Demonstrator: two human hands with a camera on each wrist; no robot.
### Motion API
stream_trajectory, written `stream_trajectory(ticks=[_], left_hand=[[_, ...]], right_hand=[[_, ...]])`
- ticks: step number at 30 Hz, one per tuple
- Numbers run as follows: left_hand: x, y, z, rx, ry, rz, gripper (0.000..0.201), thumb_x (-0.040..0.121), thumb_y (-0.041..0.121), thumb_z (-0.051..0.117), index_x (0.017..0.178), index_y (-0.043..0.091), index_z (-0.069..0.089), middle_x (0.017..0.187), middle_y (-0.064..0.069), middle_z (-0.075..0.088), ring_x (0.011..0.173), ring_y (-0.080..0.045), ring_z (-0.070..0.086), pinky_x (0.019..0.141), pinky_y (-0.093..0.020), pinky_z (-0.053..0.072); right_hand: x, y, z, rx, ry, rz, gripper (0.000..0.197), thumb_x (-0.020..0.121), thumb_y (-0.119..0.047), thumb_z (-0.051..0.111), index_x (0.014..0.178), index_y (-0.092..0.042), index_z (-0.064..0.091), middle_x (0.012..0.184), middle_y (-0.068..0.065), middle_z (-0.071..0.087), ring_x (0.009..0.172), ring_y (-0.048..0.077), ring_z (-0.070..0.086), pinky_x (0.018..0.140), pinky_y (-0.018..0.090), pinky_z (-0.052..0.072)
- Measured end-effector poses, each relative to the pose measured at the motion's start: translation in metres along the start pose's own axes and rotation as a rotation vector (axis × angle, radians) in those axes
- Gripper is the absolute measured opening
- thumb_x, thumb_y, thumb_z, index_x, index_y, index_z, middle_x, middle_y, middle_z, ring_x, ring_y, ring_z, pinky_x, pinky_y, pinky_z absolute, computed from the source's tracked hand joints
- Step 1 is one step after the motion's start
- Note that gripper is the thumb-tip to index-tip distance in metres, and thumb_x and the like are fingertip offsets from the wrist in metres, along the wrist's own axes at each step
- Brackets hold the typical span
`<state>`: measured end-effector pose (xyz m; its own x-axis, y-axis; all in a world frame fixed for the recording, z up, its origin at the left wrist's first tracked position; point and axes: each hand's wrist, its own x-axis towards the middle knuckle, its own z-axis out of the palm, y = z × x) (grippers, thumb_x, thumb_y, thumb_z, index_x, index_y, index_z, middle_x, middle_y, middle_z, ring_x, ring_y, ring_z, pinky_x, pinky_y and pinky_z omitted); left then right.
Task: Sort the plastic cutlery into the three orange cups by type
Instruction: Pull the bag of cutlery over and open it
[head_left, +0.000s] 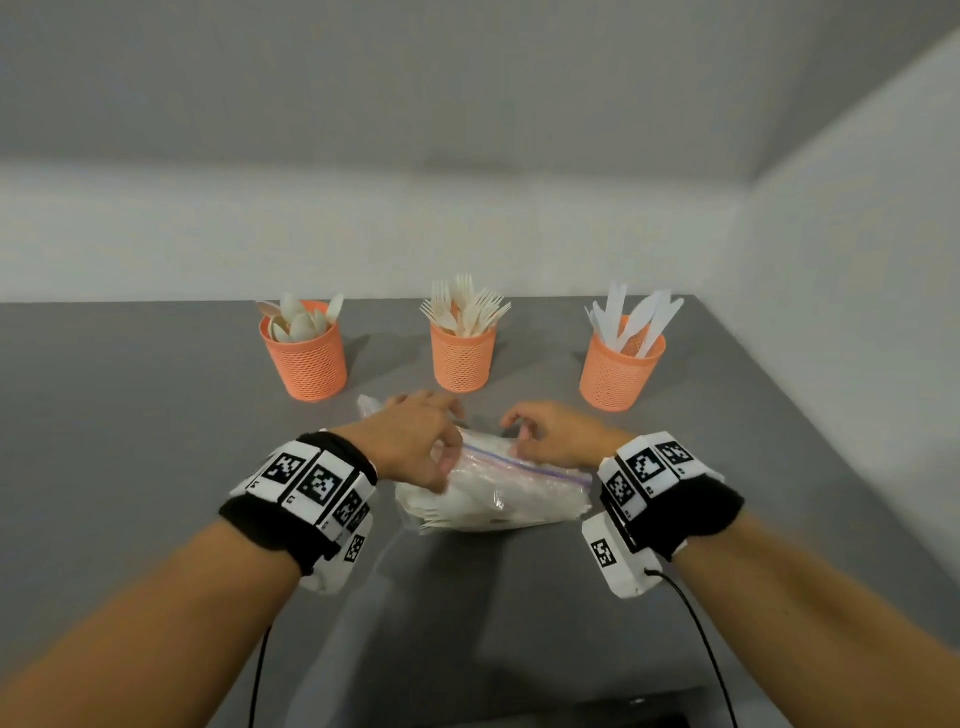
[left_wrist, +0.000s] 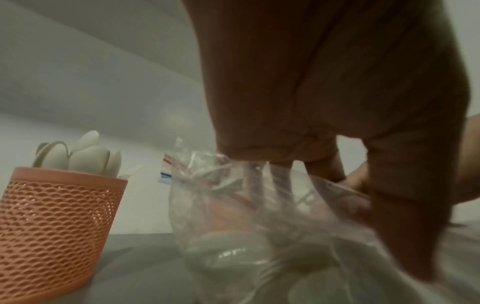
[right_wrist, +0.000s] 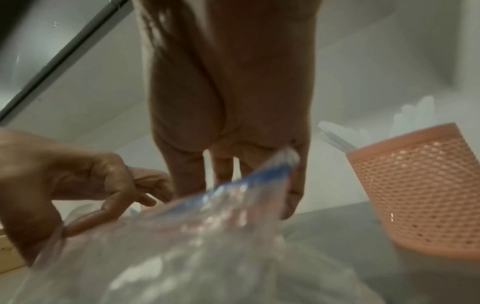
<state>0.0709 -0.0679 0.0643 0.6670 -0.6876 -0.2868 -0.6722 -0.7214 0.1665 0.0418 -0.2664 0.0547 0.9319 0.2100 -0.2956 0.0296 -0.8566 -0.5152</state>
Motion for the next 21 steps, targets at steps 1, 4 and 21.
stream_trajectory(ticks=[1,4,21], left_hand=[[0.000,0.000,0.002,-0.026,0.016,0.004,0.029,0.073,0.042,0.071,0.059,0.031,0.048,0.127,0.007,0.044,0.117,-0.015,0.037,0.103,-0.038,0.024],[0.000,-0.005,0.006,-0.216,0.190,-0.002,0.032,0.080,0.054,0.060,0.059,0.034,0.046,0.101,0.005,0.054,0.100,-0.014,0.045,0.096,-0.037,0.034],[-0.022,-0.002,-0.009,-0.403,0.281,0.177,0.023,0.083,0.041,0.065,0.079,0.021,0.076,0.052,0.018,0.059,0.056,-0.001,0.054,0.055,-0.007,0.036]], right_hand=[[0.001,0.000,0.003,-0.006,-0.036,0.001,0.033,0.088,-0.019,0.060,0.119,-0.009,0.057,0.086,-0.004,0.052,0.077,0.009,0.049,0.068,0.016,0.037],[-0.001,0.000,0.004,0.069,-0.069,-0.033,0.025,0.089,-0.023,0.058,0.108,-0.007,0.063,0.069,-0.011,0.048,0.060,0.000,0.044,0.057,0.010,0.035],[0.001,0.000,-0.006,0.315,0.111,0.071,0.017,0.098,-0.020,0.042,0.087,-0.016,0.054,0.067,0.000,0.054,0.051,0.009,0.053,0.053,0.020,0.040]])
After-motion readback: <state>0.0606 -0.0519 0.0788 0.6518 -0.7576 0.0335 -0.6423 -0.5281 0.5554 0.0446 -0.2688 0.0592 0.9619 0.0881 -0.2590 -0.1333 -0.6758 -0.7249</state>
